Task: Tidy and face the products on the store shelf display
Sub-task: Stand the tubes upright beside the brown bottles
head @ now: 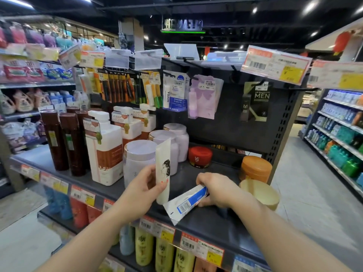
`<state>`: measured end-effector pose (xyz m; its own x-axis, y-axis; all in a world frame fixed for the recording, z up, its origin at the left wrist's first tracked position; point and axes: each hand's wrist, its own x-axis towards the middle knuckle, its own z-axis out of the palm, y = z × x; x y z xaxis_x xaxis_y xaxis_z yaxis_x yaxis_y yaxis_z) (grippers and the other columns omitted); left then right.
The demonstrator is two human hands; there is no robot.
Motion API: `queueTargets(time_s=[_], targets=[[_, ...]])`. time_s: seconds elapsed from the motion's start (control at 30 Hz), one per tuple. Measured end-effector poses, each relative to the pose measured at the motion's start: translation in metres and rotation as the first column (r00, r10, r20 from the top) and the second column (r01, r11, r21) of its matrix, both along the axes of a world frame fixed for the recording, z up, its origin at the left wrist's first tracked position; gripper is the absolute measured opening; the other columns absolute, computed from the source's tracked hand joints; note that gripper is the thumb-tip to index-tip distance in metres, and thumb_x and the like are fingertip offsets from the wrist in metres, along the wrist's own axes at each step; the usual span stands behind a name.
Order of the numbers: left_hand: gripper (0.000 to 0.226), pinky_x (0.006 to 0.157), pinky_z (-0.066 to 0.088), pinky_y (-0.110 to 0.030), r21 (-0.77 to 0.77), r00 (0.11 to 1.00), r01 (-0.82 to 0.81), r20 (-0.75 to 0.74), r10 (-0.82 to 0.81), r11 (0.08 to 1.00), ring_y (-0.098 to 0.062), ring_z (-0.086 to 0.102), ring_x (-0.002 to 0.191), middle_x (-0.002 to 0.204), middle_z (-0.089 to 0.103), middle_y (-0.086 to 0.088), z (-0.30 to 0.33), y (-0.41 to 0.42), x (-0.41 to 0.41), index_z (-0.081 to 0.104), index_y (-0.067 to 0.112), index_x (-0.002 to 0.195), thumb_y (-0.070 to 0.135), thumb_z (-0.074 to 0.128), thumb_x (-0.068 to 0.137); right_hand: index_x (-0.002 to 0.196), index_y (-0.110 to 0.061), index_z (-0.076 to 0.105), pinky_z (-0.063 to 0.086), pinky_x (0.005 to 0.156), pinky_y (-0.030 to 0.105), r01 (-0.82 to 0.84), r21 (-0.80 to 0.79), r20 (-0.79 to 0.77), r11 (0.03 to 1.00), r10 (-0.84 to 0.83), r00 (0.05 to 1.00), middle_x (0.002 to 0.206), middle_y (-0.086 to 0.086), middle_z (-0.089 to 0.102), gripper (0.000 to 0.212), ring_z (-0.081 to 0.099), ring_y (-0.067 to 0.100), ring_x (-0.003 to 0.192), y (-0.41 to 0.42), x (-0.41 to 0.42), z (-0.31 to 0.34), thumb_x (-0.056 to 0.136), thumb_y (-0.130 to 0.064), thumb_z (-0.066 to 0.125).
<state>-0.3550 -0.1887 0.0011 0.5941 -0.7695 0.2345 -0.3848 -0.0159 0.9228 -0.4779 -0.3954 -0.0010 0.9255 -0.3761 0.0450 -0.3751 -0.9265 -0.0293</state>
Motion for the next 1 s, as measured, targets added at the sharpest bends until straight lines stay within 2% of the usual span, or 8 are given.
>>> queueTargets(time_s=[0.13, 0.27, 0.4, 0.57, 0.7, 0.77, 0.83, 1.0], targets=[[0.034, 0.089, 0.051, -0.021, -0.075, 1.000, -0.031, -0.004, 0.031, 0.997, 0.005, 0.060, 0.104, 0.112, 0.065, 0.013, 0.016, 0.005, 0.008, 0.051, 0.033, 0.116, 0.015, 0.062, 0.089, 0.096, -0.026, 0.042, 0.046, 0.074, 0.034, 0.040, 0.080, 0.185, 0.996, -0.055, 0.981, 0.105, -0.001, 0.056, 0.041, 0.058, 0.020, 0.093, 0.003, 0.002, -0.009, 0.074, -0.036, 0.076], [0.042, 0.095, 0.049, -0.030, -0.177, 0.999, -0.008, -0.050, -0.001, 0.984, -0.006, 0.062, 0.108, 0.117, 0.065, 0.004, 0.033, 0.018, 0.017, 0.051, 0.025, 0.121, 0.024, 0.065, 0.082, 0.119, -0.029, 0.051, 0.048, 0.079, 0.032, 0.101, 0.253, 0.333, 0.962, -0.184, 0.925, 0.106, -0.004, 0.052, 0.047, 0.059, 0.020, 0.096, 0.004, 0.003, -0.019, 0.079, -0.037, 0.074], [0.052, 0.101, 0.046, -0.043, -0.198, 0.993, 0.017, -0.111, -0.040, 0.980, -0.016, 0.060, 0.115, 0.121, 0.065, 0.001, 0.038, 0.039, 0.034, 0.051, 0.024, 0.124, 0.034, 0.066, 0.075, 0.108, -0.026, 0.057, 0.048, 0.080, 0.022, 0.028, 0.616, 0.496, 0.787, -0.416, 0.762, 0.098, -0.011, 0.062, 0.034, 0.061, 0.009, 0.089, 0.029, 0.006, -0.011, 0.080, -0.033, 0.075], [0.038, 0.089, 0.052, -0.030, -0.220, 0.972, 0.087, -0.195, -0.131, 0.972, -0.017, 0.061, 0.113, 0.120, 0.066, 0.000, 0.038, 0.081, 0.068, 0.050, 0.019, 0.129, 0.012, 0.056, 0.092, 0.104, -0.027, 0.059, 0.057, 0.071, 0.025, -0.205, 0.841, 0.446, 0.500, -0.427, 0.787, 0.105, -0.004, 0.071, 0.020, 0.070, 0.009, 0.089, 0.107, 0.032, 0.023, 0.087, -0.024, 0.069], [0.032, 0.090, 0.052, -0.036, -0.219, 0.976, 0.111, -0.158, -0.147, 0.969, -0.016, 0.064, 0.107, 0.115, 0.067, -0.002, 0.034, 0.146, 0.119, 0.053, 0.021, 0.121, 0.004, 0.053, 0.094, 0.109, -0.022, 0.061, 0.058, 0.072, 0.023, -0.217, 0.825, 0.447, 0.521, -0.369, 0.814, 0.101, -0.007, 0.072, 0.022, 0.070, 0.005, 0.089, 0.194, 0.086, 0.032, 0.088, -0.026, 0.067], [0.029, 0.084, 0.055, -0.030, -0.211, 0.978, 0.113, -0.147, -0.145, 0.971, -0.012, 0.065, 0.100, 0.110, 0.068, -0.002, 0.029, 0.186, 0.153, 0.054, 0.019, 0.115, 0.001, 0.052, 0.093, 0.105, -0.027, 0.060, 0.059, 0.076, 0.031, -0.230, 0.843, 0.439, 0.486, -0.377, 0.815, 0.101, -0.006, 0.073, 0.020, 0.071, 0.010, 0.091, 0.240, 0.124, 0.026, 0.087, -0.027, 0.068], [0.027, 0.078, 0.055, -0.023, -0.194, 0.981, 0.084, -0.158, -0.115, 0.977, -0.009, 0.065, 0.093, 0.102, 0.067, 0.000, 0.024, 0.227, 0.190, 0.054, 0.019, 0.107, -0.004, 0.052, 0.092, 0.102, -0.023, 0.059, 0.058, 0.066, 0.028, -0.255, 0.869, 0.424, 0.424, -0.373, 0.825, 0.093, -0.005, 0.073, 0.015, 0.070, 0.008, 0.081, 0.285, 0.167, 0.019, 0.089, -0.024, 0.066], [0.026, 0.089, 0.051, -0.033, -0.107, 0.979, 0.041, -0.197, -0.062, 0.993, -0.017, 0.063, 0.103, 0.109, 0.066, -0.007, 0.017, 0.317, 0.271, 0.054, 0.021, 0.108, 0.001, 0.057, 0.091, 0.101, -0.019, 0.061, 0.060, 0.068, 0.036, -0.184, 0.900, 0.339, 0.396, -0.369, 0.865, 0.085, -0.002, 0.070, 0.018, 0.069, 0.010, 0.078, 0.375, 0.261, 0.003, 0.088, -0.029, 0.068]])
